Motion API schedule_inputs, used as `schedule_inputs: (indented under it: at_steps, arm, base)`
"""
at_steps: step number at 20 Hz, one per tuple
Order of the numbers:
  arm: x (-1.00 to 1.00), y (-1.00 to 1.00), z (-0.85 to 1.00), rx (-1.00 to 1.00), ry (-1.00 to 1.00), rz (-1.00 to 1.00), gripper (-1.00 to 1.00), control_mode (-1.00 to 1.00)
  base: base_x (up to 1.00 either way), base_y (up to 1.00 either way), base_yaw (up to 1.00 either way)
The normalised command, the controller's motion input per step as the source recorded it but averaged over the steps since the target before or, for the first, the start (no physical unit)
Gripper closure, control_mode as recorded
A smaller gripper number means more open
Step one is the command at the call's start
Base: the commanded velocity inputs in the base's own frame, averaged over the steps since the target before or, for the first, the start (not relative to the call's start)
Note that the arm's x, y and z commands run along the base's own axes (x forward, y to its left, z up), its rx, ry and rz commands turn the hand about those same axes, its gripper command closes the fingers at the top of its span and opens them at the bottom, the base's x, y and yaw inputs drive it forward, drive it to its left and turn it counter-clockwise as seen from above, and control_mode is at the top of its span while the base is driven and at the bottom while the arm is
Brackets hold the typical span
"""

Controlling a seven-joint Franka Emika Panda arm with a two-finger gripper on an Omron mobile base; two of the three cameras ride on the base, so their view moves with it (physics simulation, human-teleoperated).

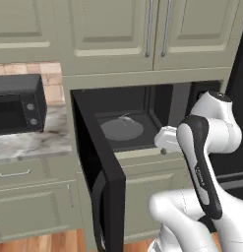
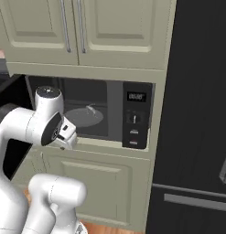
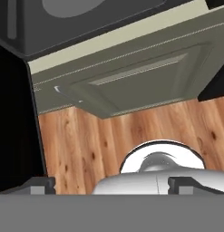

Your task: Close the microwave door.

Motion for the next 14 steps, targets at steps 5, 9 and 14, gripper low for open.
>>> schedule_inputs:
  at_steps: [5,9,14]
  arm:
    - [0.00,0.00,0.00,0.00,0.00,0.00,-1.00,1.00]
    - [0.00,0.00,0.00,0.00,0.00,0.00,-1.00,1.00]
    - [0.00,0.00,0.00,0.00,0.00,0.00,-1.00,1.00]
  base:
    - [-0.63,0.00,0.00]
    - [-0.93,0.00,0.00]
    - [-0.46,0.00,0.00]
